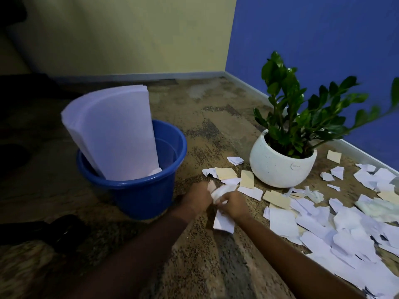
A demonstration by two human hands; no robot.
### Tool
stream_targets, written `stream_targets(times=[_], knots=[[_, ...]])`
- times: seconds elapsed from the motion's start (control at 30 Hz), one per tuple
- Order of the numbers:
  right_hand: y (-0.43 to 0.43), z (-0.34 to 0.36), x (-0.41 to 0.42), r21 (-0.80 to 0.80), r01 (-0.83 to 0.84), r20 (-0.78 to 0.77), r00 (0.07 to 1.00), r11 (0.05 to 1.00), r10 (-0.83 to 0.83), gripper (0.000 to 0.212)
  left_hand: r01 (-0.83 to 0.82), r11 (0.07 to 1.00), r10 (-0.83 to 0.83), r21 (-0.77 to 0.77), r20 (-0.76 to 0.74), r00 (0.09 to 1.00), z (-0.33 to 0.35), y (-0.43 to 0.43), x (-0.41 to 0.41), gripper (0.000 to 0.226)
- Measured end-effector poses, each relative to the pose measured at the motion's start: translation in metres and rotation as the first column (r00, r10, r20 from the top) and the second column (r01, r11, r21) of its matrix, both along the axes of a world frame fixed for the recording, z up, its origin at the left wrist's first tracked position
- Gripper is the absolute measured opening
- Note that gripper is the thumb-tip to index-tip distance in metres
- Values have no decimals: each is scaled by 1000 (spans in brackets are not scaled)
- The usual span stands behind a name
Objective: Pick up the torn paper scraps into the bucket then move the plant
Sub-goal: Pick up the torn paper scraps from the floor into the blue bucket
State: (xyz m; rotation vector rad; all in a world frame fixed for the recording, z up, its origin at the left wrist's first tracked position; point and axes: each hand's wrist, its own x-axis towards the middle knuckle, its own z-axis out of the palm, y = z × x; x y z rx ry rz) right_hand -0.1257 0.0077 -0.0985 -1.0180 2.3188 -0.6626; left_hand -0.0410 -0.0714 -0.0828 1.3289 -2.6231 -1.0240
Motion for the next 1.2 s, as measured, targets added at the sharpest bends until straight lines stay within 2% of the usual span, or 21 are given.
stream_targets(times=[0.1,0.17,0.23,0.33,0.4,0.47,0.57,0.63,0.73,0.8,0.87,0.97,1.07,1.2], knots=[[-8,38,2,-273,94,-44,993,958,-109,21,17,988,-42,-152,-168,985,41,7,3,32],[-19,64,8,-452,129,-60,983,883,-174,23,-35,957,-60,-287,-314,947,69,11,7,33],[-31,92,19,-604,164,-27,974,780,-226,22,-128,926,-63,-355,-482,874,92,9,15,34],[-48,124,41,-762,185,60,974,620,-218,22,-309,876,-15,-369,-662,749,118,-6,30,39],[-60,134,61,-801,123,31,986,586,-166,26,-445,842,116,-305,-703,702,127,-22,41,43],[-71,137,82,-779,14,-43,996,627,-75,29,-538,820,296,-195,-660,691,127,-40,52,54],[-83,127,102,-628,-136,-100,991,767,94,31,-646,762,568,34,-513,643,121,-55,67,79],[-85,118,106,-470,-255,-150,966,845,209,29,-676,736,618,41,-449,645,115,-57,76,83],[-78,114,103,-363,-373,-221,925,854,310,25,-600,793,498,-105,-456,737,106,-47,82,87],[-70,118,95,-342,-415,-273,902,843,334,26,-516,831,366,-209,-494,789,102,-34,80,79],[-59,123,80,-349,-421,-327,892,837,312,27,-427,853,232,-301,-514,826,100,-20,73,69],[-37,125,48,-364,-361,-331,912,858,243,27,-225,891,6,-394,-485,874,93,2,56,51],[-3,114,14,-262,-290,-288,934,920,213,26,-18,897,-150,-441,-342,928,74,26,33,42],[57,83,-27,-62,-180,-227,960,982,162,24,206,920,-260,-334,-125,958,34,66,1,46]])
